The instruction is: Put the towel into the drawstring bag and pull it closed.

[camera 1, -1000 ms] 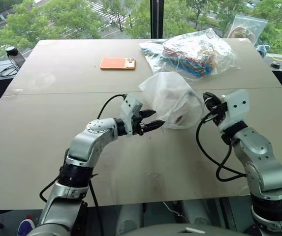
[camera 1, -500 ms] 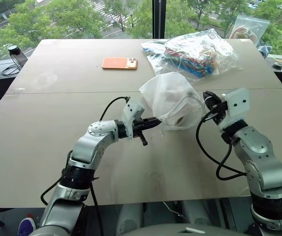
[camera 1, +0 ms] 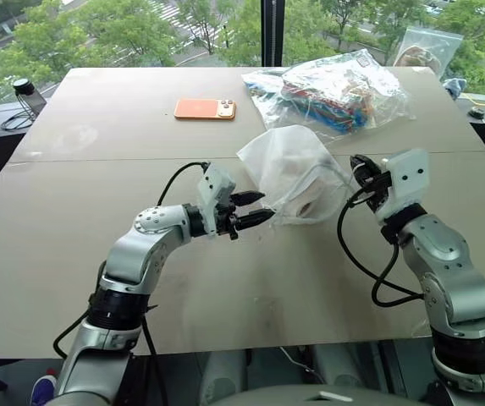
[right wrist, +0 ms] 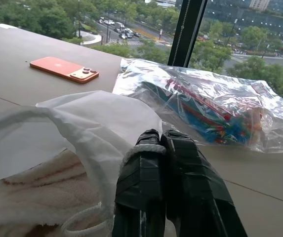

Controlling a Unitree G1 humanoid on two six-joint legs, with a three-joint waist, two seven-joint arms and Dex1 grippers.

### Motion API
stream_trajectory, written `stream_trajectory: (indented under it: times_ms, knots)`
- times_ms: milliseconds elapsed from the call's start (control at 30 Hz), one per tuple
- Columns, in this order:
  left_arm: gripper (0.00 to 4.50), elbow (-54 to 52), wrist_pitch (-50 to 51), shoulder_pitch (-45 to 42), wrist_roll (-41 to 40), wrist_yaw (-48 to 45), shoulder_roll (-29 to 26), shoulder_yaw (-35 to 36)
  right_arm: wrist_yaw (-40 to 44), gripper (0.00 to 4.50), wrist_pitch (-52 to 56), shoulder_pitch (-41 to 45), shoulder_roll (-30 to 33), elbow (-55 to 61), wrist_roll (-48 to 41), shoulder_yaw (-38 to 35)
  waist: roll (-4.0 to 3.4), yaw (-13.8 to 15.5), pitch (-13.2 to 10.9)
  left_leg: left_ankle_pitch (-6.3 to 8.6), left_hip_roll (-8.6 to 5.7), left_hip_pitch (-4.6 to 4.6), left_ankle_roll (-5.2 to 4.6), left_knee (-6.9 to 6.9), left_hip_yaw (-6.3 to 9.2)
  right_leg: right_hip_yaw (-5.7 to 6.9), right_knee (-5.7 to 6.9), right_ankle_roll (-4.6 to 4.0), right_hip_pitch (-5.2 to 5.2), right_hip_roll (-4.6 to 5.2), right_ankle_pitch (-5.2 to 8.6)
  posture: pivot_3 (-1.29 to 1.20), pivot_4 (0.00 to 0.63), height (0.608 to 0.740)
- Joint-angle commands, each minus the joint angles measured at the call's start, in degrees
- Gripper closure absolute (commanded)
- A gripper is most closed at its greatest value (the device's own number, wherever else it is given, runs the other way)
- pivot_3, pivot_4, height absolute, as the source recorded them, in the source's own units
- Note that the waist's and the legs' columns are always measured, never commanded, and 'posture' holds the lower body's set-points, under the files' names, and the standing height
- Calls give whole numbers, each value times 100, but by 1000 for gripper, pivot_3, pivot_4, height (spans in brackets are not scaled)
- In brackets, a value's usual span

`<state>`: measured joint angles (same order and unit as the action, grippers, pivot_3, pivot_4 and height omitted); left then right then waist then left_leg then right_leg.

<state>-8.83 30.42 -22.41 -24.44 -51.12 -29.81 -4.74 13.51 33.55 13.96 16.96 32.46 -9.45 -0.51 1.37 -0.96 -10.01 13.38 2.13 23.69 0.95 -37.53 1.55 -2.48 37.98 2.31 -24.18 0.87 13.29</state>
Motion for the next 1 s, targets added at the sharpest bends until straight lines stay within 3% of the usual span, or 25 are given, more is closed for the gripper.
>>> stream_trajectory:
  times_ms: [33, 533, 1000]
  knots:
    - [1435, -313, -283, 84, 138, -69, -75, -89, -18, 4500, -73, 105, 18, 104, -5, -95, 0, 0, 0, 0, 0, 0, 0, 0, 0, 0, 0, 0, 0, 0, 0, 0, 150, 740]
    - [1435, 100, -1082, 263, 647, -76, -255, -70, -59, 4500, -15, -23, 27, 236, 10, -126, 0, 1, 0, 0, 0, 0, 0, 0, 0, 0, 0, 0, 0, 0, 0, 0, 150, 740]
    - [1435, 394, -1251, 138, 1048, 365, 79, -219, -48, 4500, -38, -60, 30, 223, 4, -114, 0, 1, 0, 0, 0, 0, 0, 0, 0, 1, 0, 0, 0, 0, 0, 0, 150, 740]
